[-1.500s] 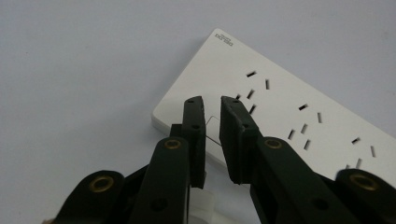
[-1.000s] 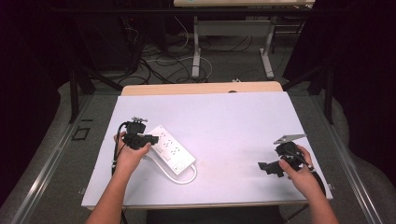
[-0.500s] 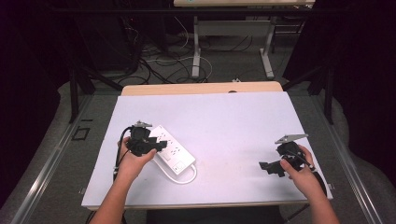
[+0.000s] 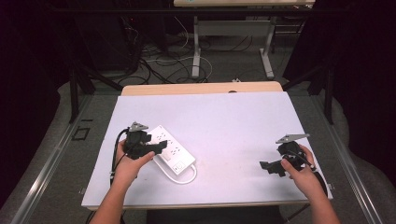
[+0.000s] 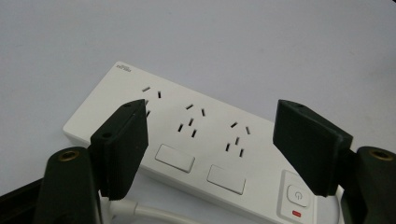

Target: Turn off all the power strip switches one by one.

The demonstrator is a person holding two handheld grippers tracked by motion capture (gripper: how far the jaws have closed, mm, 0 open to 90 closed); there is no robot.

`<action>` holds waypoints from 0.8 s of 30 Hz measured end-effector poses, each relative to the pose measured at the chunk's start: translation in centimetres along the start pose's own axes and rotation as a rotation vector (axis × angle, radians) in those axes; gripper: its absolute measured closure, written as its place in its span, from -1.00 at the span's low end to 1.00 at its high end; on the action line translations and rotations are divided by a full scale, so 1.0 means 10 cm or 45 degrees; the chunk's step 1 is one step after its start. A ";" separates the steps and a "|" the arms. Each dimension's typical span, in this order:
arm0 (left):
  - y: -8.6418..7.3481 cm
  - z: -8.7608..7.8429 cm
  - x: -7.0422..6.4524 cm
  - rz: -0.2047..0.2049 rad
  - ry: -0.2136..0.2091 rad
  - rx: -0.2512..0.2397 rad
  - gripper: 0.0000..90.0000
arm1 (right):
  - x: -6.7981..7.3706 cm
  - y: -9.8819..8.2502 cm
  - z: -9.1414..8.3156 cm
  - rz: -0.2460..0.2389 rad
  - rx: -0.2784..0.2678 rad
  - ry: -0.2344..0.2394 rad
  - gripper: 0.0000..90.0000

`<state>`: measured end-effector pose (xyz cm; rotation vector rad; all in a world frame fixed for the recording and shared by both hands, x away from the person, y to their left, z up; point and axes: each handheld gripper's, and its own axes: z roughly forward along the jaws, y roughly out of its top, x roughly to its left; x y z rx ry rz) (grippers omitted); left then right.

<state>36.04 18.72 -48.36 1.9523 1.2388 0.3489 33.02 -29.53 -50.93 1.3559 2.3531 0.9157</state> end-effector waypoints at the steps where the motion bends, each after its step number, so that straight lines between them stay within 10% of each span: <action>1: -0.01 -0.01 0.00 0.000 0.004 -0.002 -0.39 | -0.01 0.00 0.00 -0.012 0.003 0.000 -1.00; 12: -0.09 -0.19 0.10 0.039 0.099 -0.048 -0.41 | -0.02 0.00 -0.02 -0.002 -0.003 -0.004 -1.00; 24: -0.32 -0.25 0.29 -0.056 0.053 -0.096 -0.99 | -0.07 -0.02 -0.02 0.023 -0.024 -0.011 -1.00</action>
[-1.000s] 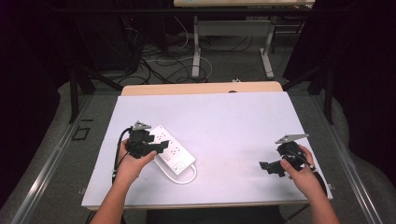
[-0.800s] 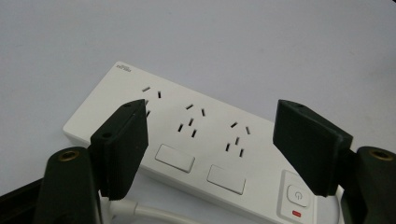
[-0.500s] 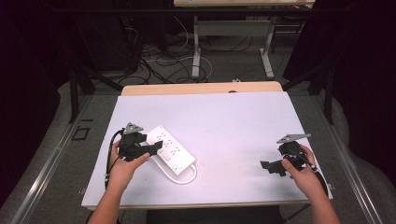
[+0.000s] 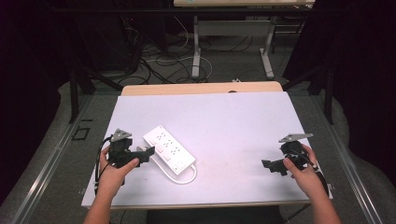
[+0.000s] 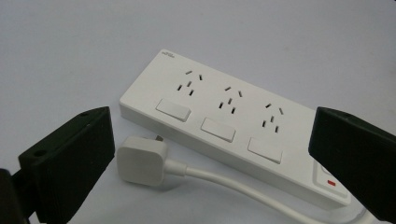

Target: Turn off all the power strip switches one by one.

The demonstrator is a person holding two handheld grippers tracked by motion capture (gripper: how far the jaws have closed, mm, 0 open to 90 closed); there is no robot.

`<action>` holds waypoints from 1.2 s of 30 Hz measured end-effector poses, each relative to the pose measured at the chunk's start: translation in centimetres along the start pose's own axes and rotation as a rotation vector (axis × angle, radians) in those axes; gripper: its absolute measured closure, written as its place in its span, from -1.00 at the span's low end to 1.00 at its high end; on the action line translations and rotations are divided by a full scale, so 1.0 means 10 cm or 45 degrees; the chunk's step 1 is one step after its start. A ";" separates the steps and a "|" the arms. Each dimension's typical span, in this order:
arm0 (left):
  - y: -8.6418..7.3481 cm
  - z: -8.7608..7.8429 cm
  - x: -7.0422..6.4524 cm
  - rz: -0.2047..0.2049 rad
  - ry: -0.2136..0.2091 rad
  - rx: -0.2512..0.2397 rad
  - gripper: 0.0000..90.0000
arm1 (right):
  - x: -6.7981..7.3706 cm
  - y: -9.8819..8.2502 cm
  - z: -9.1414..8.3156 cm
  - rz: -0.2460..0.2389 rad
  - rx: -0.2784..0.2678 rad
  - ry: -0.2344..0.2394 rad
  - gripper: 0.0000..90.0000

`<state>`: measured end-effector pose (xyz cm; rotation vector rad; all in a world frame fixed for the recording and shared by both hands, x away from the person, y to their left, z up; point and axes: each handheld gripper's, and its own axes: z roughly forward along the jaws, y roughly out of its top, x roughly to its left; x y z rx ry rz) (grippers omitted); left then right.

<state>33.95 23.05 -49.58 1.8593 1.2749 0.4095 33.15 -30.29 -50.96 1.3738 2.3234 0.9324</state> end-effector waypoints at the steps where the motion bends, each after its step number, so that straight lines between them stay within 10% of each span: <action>1: -0.01 -0.01 0.03 0.017 0.003 0.015 -0.99 | 0.00 0.00 0.00 0.005 0.005 0.000 -1.00; 14: -0.23 0.00 0.29 -0.089 0.027 -0.026 -0.99 | -0.09 -0.05 0.05 0.034 -0.015 -0.027 -1.00; 36: -0.34 0.03 0.46 -0.107 0.107 0.035 -0.98 | -0.16 -0.09 0.09 0.073 -0.001 -0.046 -1.00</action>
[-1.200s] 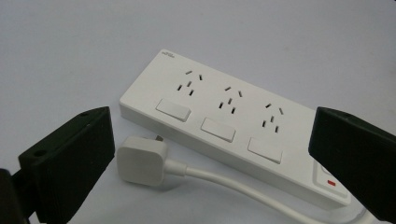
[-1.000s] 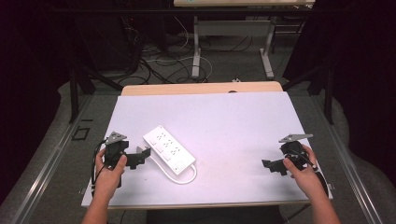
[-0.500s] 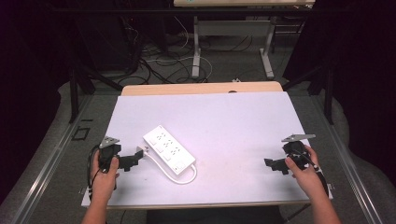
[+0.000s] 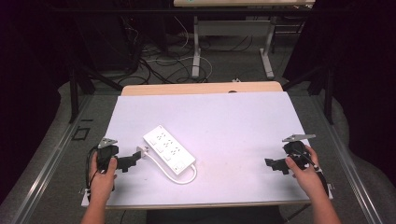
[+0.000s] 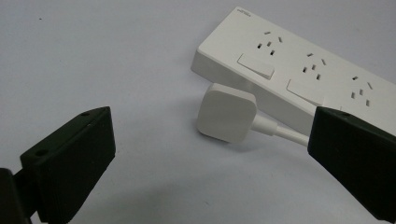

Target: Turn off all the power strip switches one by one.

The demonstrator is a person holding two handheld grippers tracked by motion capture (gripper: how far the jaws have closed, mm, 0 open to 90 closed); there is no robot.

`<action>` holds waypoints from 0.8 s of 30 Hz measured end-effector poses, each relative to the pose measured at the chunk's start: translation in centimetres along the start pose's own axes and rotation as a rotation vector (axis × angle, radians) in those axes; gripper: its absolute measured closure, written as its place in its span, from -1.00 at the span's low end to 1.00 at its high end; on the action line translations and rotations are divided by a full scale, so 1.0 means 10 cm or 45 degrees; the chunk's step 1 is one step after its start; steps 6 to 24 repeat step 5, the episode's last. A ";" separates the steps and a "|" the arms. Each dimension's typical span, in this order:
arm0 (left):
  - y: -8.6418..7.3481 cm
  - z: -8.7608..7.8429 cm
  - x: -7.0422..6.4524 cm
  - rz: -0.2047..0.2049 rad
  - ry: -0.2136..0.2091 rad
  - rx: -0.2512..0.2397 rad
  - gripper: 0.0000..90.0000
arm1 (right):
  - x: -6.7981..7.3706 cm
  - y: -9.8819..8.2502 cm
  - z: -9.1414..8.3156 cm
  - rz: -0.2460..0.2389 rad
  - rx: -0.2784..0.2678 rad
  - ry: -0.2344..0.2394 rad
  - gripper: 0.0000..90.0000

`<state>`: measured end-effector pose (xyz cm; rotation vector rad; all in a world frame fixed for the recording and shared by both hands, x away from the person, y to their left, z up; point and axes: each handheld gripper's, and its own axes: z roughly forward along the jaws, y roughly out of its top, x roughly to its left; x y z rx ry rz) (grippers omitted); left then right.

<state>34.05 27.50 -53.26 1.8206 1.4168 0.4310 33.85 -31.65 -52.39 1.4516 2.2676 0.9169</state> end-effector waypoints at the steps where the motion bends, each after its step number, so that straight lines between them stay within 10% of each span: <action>1: 0.00 0.00 0.00 0.001 0.003 0.002 -0.98 | 0.00 0.00 0.00 0.000 0.002 -0.002 -1.00; 24: 0.00 0.00 0.01 -0.004 0.006 -0.006 -0.98 | -0.02 0.00 0.01 -0.018 -0.009 0.000 -1.00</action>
